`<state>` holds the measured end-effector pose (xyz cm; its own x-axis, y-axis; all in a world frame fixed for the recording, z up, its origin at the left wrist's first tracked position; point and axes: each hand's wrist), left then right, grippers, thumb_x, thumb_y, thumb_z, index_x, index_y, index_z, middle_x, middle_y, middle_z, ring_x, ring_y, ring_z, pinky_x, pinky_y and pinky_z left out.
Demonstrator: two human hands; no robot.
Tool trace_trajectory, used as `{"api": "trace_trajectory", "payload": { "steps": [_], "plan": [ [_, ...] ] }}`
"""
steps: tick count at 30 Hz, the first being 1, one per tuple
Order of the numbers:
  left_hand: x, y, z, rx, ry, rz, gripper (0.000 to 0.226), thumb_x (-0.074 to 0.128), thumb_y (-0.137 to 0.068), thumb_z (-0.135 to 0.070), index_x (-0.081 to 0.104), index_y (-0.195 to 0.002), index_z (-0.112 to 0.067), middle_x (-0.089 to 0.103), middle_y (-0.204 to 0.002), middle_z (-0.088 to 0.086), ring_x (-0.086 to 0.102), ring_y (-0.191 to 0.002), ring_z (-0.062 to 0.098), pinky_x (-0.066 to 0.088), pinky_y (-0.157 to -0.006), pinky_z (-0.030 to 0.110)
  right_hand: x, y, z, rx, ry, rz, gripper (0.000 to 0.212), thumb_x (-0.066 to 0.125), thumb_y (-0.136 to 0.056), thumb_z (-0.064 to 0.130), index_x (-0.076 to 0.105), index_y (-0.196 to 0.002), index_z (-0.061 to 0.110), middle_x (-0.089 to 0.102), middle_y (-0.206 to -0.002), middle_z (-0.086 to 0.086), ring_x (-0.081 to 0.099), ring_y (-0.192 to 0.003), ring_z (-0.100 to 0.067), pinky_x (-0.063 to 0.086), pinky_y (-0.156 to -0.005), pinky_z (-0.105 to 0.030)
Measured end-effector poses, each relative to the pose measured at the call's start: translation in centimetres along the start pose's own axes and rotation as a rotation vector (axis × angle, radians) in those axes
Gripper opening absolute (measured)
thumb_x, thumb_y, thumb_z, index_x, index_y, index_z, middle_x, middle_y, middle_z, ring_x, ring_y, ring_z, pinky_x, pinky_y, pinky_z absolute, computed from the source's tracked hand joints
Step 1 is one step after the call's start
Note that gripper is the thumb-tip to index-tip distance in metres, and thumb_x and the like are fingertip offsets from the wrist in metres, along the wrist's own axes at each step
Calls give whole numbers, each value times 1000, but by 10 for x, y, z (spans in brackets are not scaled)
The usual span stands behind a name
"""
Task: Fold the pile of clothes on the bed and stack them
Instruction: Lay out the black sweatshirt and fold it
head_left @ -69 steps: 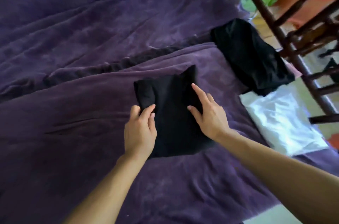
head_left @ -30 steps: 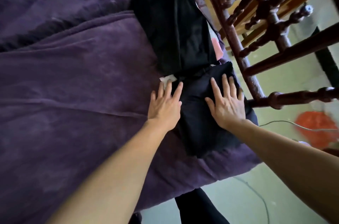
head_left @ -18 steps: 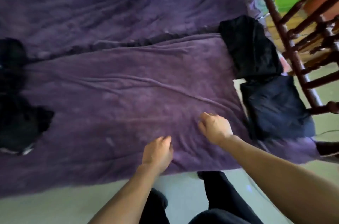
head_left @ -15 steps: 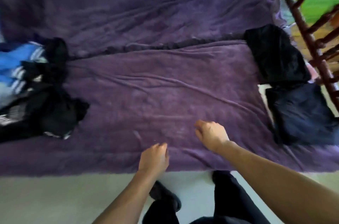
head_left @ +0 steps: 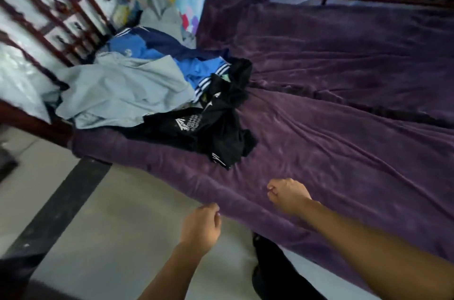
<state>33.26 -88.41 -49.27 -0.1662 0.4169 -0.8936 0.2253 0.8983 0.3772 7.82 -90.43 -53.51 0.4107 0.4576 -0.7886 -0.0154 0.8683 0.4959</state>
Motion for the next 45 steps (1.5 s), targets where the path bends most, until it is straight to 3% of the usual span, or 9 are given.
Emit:
{"api": "trace_trajectory", "payload": {
  "steps": [11, 15, 19, 23, 27, 33, 38, 42, 45],
  "plan": [
    [-57, -139, 112, -20, -26, 77, 25, 42, -96, -33, 59, -112, -26, 68, -103, -2, 62, -97, 18, 44, -80, 28, 10, -196, 107, 1, 215, 81, 83, 63, -86, 29, 13, -152, 33, 5, -158, -8, 12, -144, -32, 33, -107, -44],
    [-78, -206, 131, -68, -17, 80, 27, 43, -95, -30, 60, -114, -25, 68, -107, 0, 62, -102, 22, 46, -80, 31, 2, -249, 128, 121, -122, -23, 28, 44, -98, 34, 62, -115, 21, 55, -133, -8, 50, -122, -30, 41, -93, -38],
    [-96, -245, 139, -15, 5, 95, 29, 42, -96, -28, 58, -119, -22, 62, -115, -1, 59, -105, 20, 46, -83, 33, -33, -280, 129, 213, -308, -161, 28, 54, -94, 35, 56, -117, 18, 60, -120, -11, 55, -110, -33, 44, -84, -37],
    [-109, -284, 143, 60, 5, 110, 29, 45, -95, -27, 58, -120, -21, 61, -116, 0, 58, -106, 20, 45, -85, 31, -32, -288, 118, 488, -349, 5, 76, 72, -81, 42, 35, -140, 12, 49, -134, -14, 48, -124, -35, 45, -98, -44],
    [-115, -311, 148, 182, -28, 172, 26, 48, -93, -28, 61, -114, -21, 65, -111, 1, 60, -104, 23, 46, -83, 32, 9, -270, 134, 595, -563, 159, 49, 65, -85, 25, 54, -128, 6, 60, -126, -15, 58, -113, -31, 48, -92, -31],
    [-145, -371, 139, 482, -197, 229, 54, 53, -91, -21, 33, -141, -21, 46, -129, 7, 51, -115, 28, 47, -87, 38, -64, -215, 150, 376, -575, -364, 12, 55, -78, 4, 64, -86, 6, 52, -83, 2, 58, -82, -28, 33, -67, -24],
    [-201, -410, 77, 778, -166, 198, 95, 62, -85, -31, -6, -151, -34, 21, -152, 12, 36, -131, 36, 40, -100, 48, -177, -145, 191, 177, -513, -669, 45, 47, -60, -25, 68, -85, 6, 62, -76, 1, 58, -72, -18, 41, -63, -25],
    [-254, -398, 5, 1023, -82, 324, 65, 63, -84, -32, 35, -142, -37, 14, -159, 7, 30, -138, 31, 33, -107, 44, -261, -87, 240, 62, -561, -851, 55, 39, -54, -11, 67, -91, 18, 67, -84, 15, 61, -81, 8, 44, -73, -10],
    [-290, -363, -41, 1143, 57, 486, 43, 53, -77, -30, 62, -112, -8, 54, -133, 14, 54, -117, 29, 44, -95, 43, -309, -47, 260, 28, -619, -989, 54, 34, -52, -11, 68, -86, 15, 69, -82, 14, 63, -81, 6, 45, -73, -10]
  ]
}}
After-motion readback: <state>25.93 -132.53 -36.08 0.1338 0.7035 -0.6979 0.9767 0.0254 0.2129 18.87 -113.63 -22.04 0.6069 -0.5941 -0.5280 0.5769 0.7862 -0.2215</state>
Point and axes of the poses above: each hand's wrist, its own y-axis away from the middle knuckle, its own x-axis out of the palm, z = x × y
